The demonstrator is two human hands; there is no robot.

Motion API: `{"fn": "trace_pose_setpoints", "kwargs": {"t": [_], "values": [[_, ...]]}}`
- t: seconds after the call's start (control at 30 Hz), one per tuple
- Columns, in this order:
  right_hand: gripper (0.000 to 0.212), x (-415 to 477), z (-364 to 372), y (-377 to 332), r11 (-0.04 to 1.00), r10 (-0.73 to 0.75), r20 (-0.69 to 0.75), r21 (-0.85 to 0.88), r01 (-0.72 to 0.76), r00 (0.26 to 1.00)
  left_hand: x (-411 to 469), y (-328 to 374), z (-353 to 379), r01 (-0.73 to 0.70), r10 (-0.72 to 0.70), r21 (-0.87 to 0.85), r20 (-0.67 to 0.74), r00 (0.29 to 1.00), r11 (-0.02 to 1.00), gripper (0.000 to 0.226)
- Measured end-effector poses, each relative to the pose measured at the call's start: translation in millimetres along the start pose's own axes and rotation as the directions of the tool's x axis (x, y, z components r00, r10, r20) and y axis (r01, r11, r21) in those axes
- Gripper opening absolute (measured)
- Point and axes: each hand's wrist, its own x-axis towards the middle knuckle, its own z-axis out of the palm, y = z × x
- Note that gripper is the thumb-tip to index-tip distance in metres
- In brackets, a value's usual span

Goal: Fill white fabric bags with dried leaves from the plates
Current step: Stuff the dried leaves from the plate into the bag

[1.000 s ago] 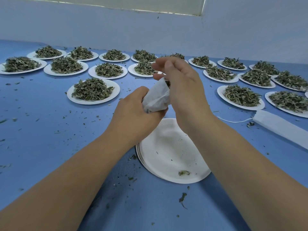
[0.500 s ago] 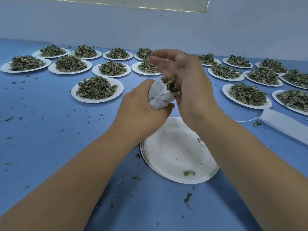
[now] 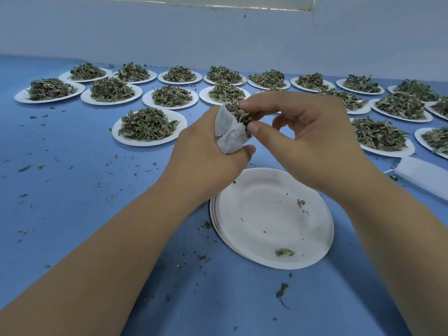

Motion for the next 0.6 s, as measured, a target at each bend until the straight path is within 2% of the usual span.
{"fn": "trace_pose_setpoints", "kwargs": {"t": [0.13, 0.27, 0.33, 0.43, 0.5, 0.6], "values": [[0.023, -0.5, -6.1, -5.4, 0.994, -0.059, -0.003, -0.094, 0.058, 0.998, -1.9, 3.0, -0.6, -0.063, 0.064, 0.054, -0.022, 0.998, 0.997, 0.039], [0.016, -0.8, -10.4, -8.0, 0.984, -0.025, -0.004, -0.178, 0.023, 1.000, -2.2, 7.9, 5.4, -0.139, 0.149, 0.202, -0.035, 0.988, 0.970, 0.042], [0.014, -1.6, -9.9, -9.5, 0.974, -0.031, 0.016, -0.222, 0.033, 0.999, -1.6, 7.4, 5.7, -0.161, 0.178, 0.274, -0.037, 0.983, 0.948, 0.036], [0.018, -0.9, -9.7, -12.6, 0.986, -0.017, 0.026, -0.164, 0.021, 1.000, -1.3, 4.5, 2.3, -0.175, 0.209, 0.266, -0.105, 0.972, 0.948, 0.016], [0.019, -1.3, -8.9, -13.4, 0.986, -0.031, 0.025, -0.165, 0.034, 0.999, -1.7, 4.3, 1.2, -0.169, 0.199, 0.239, -0.108, 0.974, 0.956, 0.033], [0.015, -3.6, -7.1, -13.1, 0.976, -0.054, 0.039, -0.211, 0.061, 0.998, -2.7, 3.6, 0.6, -0.166, 0.165, 0.209, 0.021, 0.986, 0.964, 0.049]]}}
